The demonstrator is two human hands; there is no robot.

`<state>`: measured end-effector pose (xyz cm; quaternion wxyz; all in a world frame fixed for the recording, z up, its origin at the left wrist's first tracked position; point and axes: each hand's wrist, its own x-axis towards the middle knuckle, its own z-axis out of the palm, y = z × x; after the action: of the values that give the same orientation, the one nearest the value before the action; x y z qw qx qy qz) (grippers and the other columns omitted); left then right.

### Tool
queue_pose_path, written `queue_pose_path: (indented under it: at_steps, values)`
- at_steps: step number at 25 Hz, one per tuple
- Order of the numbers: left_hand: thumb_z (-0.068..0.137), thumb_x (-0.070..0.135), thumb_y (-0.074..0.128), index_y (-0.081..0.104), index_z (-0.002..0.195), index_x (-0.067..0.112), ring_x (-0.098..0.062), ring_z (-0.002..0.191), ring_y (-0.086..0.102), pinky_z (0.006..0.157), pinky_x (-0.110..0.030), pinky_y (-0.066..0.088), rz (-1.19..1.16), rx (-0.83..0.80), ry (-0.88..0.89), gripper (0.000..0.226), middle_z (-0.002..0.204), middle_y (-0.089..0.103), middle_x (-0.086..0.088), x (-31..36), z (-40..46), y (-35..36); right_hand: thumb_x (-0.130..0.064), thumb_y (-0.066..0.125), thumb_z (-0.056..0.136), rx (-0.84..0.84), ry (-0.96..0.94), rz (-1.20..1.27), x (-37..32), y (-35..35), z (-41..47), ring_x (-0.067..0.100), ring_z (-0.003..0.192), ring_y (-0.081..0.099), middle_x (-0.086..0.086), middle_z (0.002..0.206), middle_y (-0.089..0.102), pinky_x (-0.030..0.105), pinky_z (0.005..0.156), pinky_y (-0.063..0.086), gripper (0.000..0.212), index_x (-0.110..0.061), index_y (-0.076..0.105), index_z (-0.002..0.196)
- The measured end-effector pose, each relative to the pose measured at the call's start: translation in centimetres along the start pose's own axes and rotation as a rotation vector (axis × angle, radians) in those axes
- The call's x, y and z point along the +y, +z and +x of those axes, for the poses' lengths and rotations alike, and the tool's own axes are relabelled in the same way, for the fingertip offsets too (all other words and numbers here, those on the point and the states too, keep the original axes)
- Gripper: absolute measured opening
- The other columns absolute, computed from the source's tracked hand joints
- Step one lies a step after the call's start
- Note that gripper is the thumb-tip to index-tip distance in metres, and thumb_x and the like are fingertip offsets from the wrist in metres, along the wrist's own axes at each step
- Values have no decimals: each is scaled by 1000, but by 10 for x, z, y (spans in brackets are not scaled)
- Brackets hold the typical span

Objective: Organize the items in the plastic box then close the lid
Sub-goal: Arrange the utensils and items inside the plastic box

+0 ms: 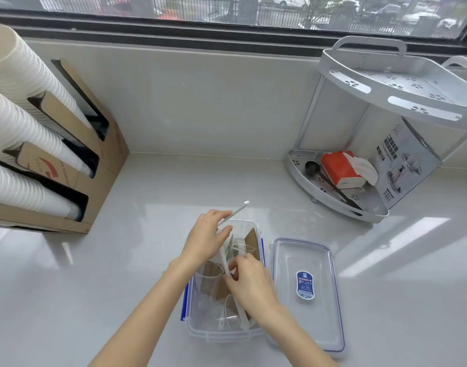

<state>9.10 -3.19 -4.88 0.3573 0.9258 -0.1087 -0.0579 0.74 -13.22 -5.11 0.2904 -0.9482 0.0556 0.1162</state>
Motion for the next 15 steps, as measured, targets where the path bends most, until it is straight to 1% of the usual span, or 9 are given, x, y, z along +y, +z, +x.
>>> queue_pose_path:
  at_steps: [2,4,6,8,10,11,12,14,15]
  values:
    - [87,22,53,56,114,19,-21,92,49,80,-26,36,-25,34,-5,28,114,59,-3,-1,2,-3,-21,47,88,15,1,35,2,0,1,28,104,56,9,109,59,35,81,45,23,-10,61,102]
    - [86,24,54,63,100,18,-17,83,49,76,-26,38,-39,66,-1,18,104,64,-4,0,1,-6,-20,46,88,30,-3,83,3,-3,2,26,102,57,9,107,61,33,83,44,22,-9,62,99]
    - [86,25,54,66,91,16,-17,81,52,73,-27,39,-51,105,18,16,97,67,-5,2,-2,-11,-19,47,87,49,-10,137,3,-10,1,25,93,58,9,99,64,30,77,42,20,-10,64,93]
    - [86,24,54,67,90,12,-14,79,54,68,-25,39,-96,167,49,18,94,68,-6,6,-7,-19,-20,49,87,68,-22,212,4,-22,0,20,77,55,2,80,62,26,70,39,14,-15,62,84]
    - [86,22,54,67,92,10,-9,75,54,63,-15,40,-182,241,64,18,91,67,-2,13,-11,-31,-20,52,87,108,-47,301,2,-37,-2,10,64,51,-8,67,57,15,62,39,11,-21,58,78]
    - [86,20,55,67,92,10,-4,72,54,62,-8,39,-227,273,70,17,88,65,1,17,-13,-38,-20,53,87,144,-72,344,1,-44,-3,6,63,51,-9,67,57,10,60,40,10,-20,60,79]
    - [85,19,55,67,93,11,1,72,54,62,-5,40,-270,294,77,16,87,64,4,22,-15,-44,-19,55,87,192,-102,383,-1,-52,-3,6,65,53,-7,71,61,7,61,40,9,-18,63,82]
    - [85,19,56,67,94,12,0,72,58,66,-2,41,-358,282,84,16,85,65,4,30,-20,-53,-17,58,87,289,-169,439,-6,-67,-3,8,69,56,-2,79,64,3,61,40,10,-13,66,89]
    - [85,18,57,68,95,13,-5,72,61,68,-3,43,-399,250,83,16,85,66,4,34,-23,-55,-17,59,86,323,-198,464,-9,-73,-2,5,69,57,-2,79,64,2,61,40,10,-12,66,92]
